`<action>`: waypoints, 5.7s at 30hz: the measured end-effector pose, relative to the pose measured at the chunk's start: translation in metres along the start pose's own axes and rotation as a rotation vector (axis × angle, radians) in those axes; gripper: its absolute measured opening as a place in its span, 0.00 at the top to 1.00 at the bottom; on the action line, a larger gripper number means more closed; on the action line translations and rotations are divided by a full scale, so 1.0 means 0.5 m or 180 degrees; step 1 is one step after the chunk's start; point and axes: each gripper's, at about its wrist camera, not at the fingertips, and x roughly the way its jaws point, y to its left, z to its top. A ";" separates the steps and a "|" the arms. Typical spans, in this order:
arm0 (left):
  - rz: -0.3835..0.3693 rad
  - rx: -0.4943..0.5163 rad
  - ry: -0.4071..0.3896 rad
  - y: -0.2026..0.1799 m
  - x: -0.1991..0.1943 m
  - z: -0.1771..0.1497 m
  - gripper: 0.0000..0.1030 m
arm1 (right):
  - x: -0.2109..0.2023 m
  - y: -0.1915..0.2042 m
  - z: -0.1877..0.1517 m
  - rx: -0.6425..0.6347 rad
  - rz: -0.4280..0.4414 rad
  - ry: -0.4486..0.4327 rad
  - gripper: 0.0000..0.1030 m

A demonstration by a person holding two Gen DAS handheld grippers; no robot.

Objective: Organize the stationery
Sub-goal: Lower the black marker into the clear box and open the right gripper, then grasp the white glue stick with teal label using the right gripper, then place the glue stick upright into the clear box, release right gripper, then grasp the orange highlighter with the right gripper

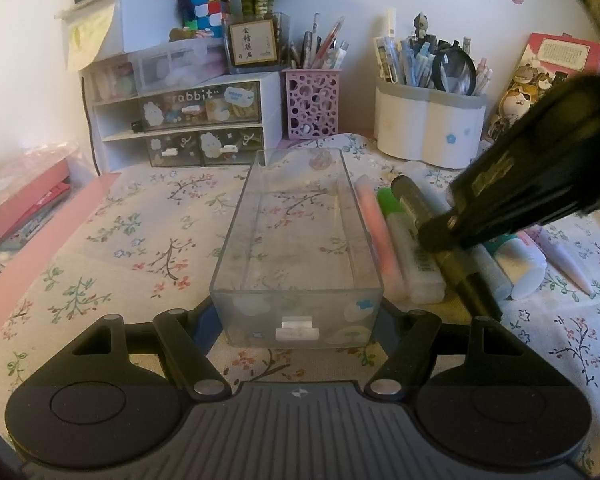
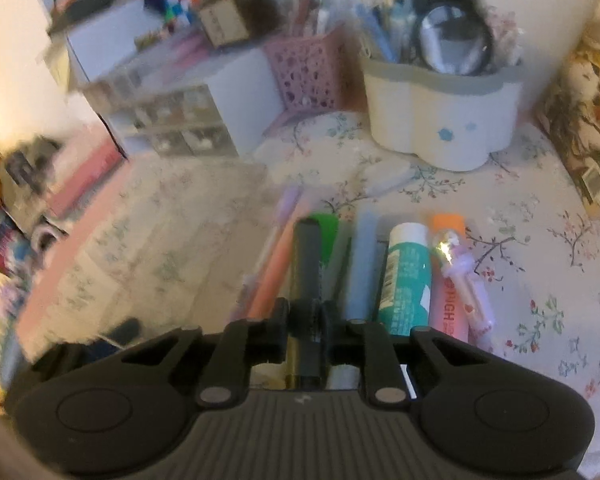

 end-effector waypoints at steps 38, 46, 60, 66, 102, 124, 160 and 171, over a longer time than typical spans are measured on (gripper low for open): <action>-0.0036 -0.0026 0.0026 0.000 0.004 0.003 0.30 | -0.026 -0.067 0.043 0.0894 0.0602 -0.0099 0.88; -0.0069 -0.0101 0.0031 0.003 0.008 0.004 0.30 | -0.052 -0.123 -0.009 0.0682 -0.0139 -0.0165 0.86; -0.0049 -0.0108 0.0043 -0.001 0.007 0.004 0.30 | -0.015 -0.085 0.014 0.0311 -0.0301 0.0137 0.84; -0.0055 -0.0101 0.0023 -0.001 0.009 0.004 0.30 | -0.001 -0.093 0.009 0.0462 -0.0244 0.0103 0.83; -0.0001 -0.0132 -0.0013 -0.006 0.013 0.004 0.30 | -0.065 -0.061 0.019 0.1153 0.0753 -0.0203 0.83; -0.0026 -0.0118 0.0003 -0.004 0.014 0.005 0.30 | 0.015 0.078 0.088 0.0523 0.0452 0.0098 0.83; -0.0051 -0.0116 -0.0010 -0.004 0.013 0.002 0.30 | -0.076 -0.122 0.039 0.0914 0.0410 -0.0251 0.82; -0.0032 -0.0132 0.0006 -0.002 0.012 0.004 0.30 | -0.054 -0.130 0.014 0.0873 0.0367 -0.0137 0.82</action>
